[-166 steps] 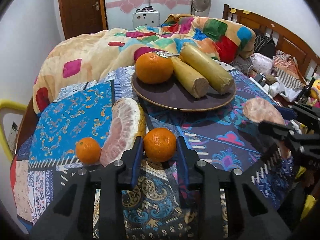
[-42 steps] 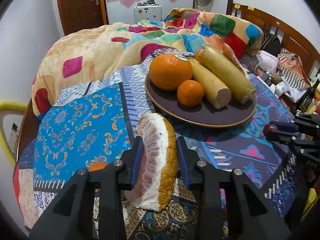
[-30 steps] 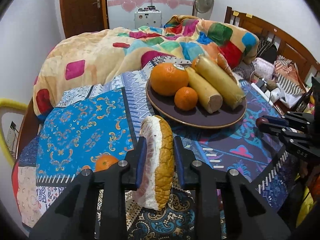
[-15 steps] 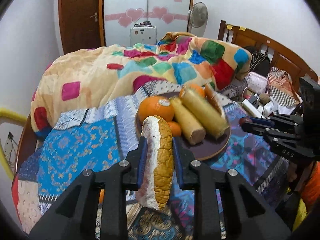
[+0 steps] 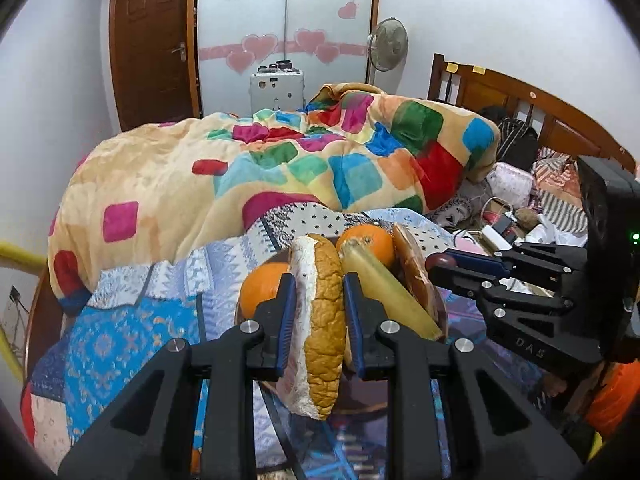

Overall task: Organize fruits
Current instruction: 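Carry the plum onto the plate with the right tool while the left tool places the pomelo segment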

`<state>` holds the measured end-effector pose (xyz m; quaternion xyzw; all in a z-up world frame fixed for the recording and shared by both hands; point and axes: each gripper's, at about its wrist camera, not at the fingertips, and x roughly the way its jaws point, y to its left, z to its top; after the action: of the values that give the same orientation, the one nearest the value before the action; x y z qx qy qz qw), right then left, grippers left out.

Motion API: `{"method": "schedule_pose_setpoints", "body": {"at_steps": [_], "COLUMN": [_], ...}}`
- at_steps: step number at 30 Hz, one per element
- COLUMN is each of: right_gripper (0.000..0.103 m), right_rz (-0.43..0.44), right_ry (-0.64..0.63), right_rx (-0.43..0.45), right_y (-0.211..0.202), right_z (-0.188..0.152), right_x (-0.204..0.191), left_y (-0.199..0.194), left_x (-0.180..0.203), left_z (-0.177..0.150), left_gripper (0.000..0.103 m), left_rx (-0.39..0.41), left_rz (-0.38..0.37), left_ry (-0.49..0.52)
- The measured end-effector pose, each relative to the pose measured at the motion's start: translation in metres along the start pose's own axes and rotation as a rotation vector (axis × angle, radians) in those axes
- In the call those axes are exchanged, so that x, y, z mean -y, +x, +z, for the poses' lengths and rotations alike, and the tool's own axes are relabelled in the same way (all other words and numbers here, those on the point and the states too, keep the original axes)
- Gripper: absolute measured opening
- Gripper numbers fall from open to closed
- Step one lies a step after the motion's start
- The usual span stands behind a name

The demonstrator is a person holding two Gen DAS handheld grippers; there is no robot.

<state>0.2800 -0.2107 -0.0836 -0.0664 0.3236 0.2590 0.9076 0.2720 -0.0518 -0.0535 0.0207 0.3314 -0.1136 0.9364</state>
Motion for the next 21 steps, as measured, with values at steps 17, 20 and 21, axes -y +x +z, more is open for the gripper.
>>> {"method": "schedule_pose_setpoints", "body": {"at_steps": [17, 20, 21], "right_gripper": [0.017, 0.026, 0.028], "right_rz": [0.005, 0.01, 0.007], "right_ry": [-0.026, -0.017, -0.017], "right_rx": [-0.049, -0.047, -0.042], "right_y": [0.02, 0.018, 0.017], "right_z": [0.002, 0.003, 0.004], "right_x": [-0.006, -0.005, -0.004], "left_y": [0.021, 0.017, 0.015], "left_x": [0.006, 0.003, 0.002], "left_z": [0.002, 0.001, 0.001], "left_gripper": [0.002, 0.004, 0.006], "left_rx": [-0.023, -0.029, -0.031], "left_rz": [-0.003, -0.013, -0.017], "left_ry": [0.009, -0.006, -0.011]}}
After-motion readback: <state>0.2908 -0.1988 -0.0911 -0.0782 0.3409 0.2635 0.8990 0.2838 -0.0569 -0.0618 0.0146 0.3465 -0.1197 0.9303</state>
